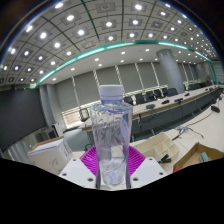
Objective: Pour water
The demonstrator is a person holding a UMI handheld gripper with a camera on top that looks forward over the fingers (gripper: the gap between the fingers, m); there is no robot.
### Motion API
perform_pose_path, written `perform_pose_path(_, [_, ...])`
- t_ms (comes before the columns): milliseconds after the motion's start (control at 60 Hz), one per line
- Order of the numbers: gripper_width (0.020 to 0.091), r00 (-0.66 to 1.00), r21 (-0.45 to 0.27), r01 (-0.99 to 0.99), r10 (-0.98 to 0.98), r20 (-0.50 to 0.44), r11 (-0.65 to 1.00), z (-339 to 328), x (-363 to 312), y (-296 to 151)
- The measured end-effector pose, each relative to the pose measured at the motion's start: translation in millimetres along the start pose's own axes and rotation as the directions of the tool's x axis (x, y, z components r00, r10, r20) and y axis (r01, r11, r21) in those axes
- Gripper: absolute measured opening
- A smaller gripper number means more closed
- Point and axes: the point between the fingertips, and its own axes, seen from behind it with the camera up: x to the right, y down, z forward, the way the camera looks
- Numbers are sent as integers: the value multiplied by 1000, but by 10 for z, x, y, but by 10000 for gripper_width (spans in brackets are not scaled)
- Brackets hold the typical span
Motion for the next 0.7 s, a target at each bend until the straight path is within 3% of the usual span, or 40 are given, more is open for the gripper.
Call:
perform_pose_path(233, [337, 967, -124, 228, -240, -91, 966, 108, 694, 856])
perform_pose_path(533, [346, 963, -229, 216, -246, -111, 949, 96, 1013, 1643])
perform_pose_path(633, [364, 966, -187, 206, -229, -116, 961, 102, 1002, 1649])
perform_pose_path(700, [443, 966, -186, 201, -226, -123, 962, 87, 999, 1628])
